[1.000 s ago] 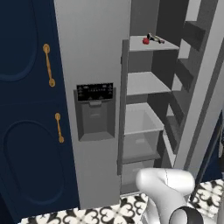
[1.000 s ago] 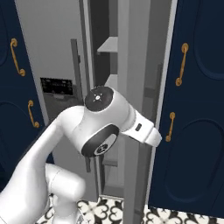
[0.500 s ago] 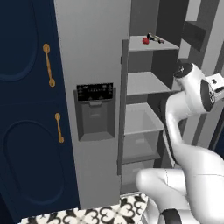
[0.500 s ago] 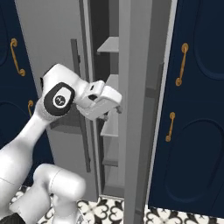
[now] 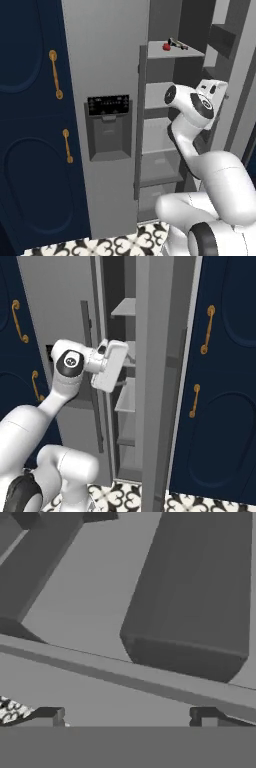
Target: Take the strawberry from the fridge and place it on top of the pancake, located on the dining counter.
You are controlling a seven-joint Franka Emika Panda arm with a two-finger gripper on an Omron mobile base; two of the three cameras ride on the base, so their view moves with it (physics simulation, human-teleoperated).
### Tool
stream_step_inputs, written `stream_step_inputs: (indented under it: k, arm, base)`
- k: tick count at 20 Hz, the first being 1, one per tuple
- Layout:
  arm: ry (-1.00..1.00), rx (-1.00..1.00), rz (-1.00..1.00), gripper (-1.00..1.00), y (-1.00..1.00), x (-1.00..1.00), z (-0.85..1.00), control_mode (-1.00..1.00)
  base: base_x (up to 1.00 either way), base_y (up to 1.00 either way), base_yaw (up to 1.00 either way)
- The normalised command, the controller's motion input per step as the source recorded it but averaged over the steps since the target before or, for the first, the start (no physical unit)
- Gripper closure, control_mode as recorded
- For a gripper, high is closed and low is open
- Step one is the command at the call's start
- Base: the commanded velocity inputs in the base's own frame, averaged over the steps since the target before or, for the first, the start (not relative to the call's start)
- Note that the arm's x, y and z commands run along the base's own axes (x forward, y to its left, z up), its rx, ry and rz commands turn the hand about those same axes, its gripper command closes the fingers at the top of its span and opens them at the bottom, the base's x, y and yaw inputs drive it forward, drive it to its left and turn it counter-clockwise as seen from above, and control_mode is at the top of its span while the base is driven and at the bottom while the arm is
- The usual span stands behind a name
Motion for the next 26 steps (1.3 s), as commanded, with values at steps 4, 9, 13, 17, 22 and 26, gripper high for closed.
stream_step_inputs:
  k: [4, 9, 13, 17, 22, 26]
  arm:
    - [0.43, -0.16, 0.24, -1.0, 0.18, 0.23, 0.01, -1.0]
    - [0.39, -0.04, 0.13, -1.0, 0.04, 0.16, 0.0, -1.0]
    - [0.45, 0.0, 0.13, -1.0, -0.14, 0.68, 0.0, -1.0]
    - [0.26, 0.0, 0.08, -1.0, -0.49, 0.44, 0.0, -1.0]
    - [0.24, 0.0, 0.0, -1.0, -0.65, 0.09, -0.02, -1.0]
    - [0.24, 0.0, 0.0, -1.0, -0.62, -0.01, -0.09, -1.0]
  base:
    - [0.0, 0.0, 0.0]
    - [0.0, 0.0, 0.0]
    - [0.0, 0.0, 0.0]
    - [0.0, 0.0, 0.0]
    - [0.0, 0.0, 0.0]
    - [0.0, 0.0, 0.0]
